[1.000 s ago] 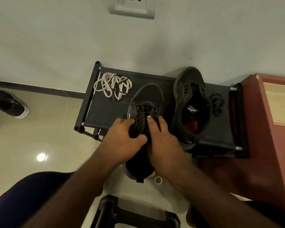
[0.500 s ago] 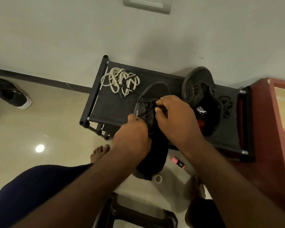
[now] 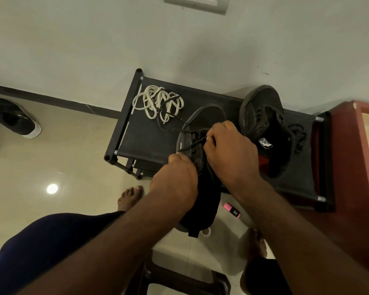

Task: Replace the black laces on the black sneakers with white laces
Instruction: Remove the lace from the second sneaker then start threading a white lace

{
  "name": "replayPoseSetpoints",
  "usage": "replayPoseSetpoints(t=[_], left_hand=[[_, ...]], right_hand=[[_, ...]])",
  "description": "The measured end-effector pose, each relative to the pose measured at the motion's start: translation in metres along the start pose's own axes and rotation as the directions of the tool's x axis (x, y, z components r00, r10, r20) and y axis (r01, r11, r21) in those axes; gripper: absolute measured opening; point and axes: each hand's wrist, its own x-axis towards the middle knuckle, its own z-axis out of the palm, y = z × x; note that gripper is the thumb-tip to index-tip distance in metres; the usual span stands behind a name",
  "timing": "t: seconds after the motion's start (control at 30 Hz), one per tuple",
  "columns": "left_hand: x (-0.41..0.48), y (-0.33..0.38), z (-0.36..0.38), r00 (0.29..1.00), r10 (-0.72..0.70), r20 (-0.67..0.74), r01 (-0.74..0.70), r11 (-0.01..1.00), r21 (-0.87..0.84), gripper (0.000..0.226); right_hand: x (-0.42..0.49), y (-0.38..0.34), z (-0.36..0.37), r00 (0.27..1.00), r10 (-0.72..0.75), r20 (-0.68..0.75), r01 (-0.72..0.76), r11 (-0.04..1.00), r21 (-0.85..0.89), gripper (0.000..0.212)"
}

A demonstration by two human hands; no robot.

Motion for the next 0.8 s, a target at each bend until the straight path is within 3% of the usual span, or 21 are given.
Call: replayPoseSetpoints(t=[0.1, 0.2, 0.3, 0.4, 0.6, 0.7, 0.8], left_hand=[[0.003, -0.001, 0.0, 1.0, -0.022, 0.01, 0.022, 1.0, -0.015, 0.053], [0.005, -0.002, 0.001, 1.0, -0.026, 0.003, 0.026, 0.999, -0.034, 0.053], [0.005, 0.0, 0.005, 1.0, -0.013, -0.019, 0.012, 0.999, -0.037, 0.073], [0.003, 0.0, 0.009, 0.999, 0.025, -0.045, -0.024, 1.0, 0.008, 0.09], [0.005, -0.002, 0.007, 0.996, 0.078, -0.052, -0.078, 0.997, 0.008, 0.09], [0.005, -0.002, 0.007, 0.996, 0.076, -0.046, -0.076, 0.997, -0.012, 0.09], [0.006, -0.004, 0.005, 0.998, 0.066, -0.025, -0.066, 0.997, -0.031, 0.094]], right_hand=[[0.003, 0.009, -0.003, 0.992, 0.092, -0.085, -0.083, 0.991, 0.106, 0.012], [0.003, 0.016, -0.005, 0.99, 0.047, -0.131, -0.007, 0.957, 0.289, 0.003], [0.002, 0.014, -0.003, 0.993, -0.075, -0.096, 0.105, 0.931, 0.349, 0.029], [0.003, 0.011, 0.003, 0.987, -0.156, 0.026, 0.146, 0.961, 0.236, 0.038], [0.001, 0.008, 0.009, 0.979, -0.205, -0.012, 0.205, 0.979, -0.022, 0.022], [0.003, 0.008, 0.008, 0.984, -0.138, -0.116, 0.144, 0.989, 0.046, 0.016], [0.009, 0.017, -0.002, 0.966, 0.047, -0.256, 0.021, 0.966, 0.256, 0.01]])
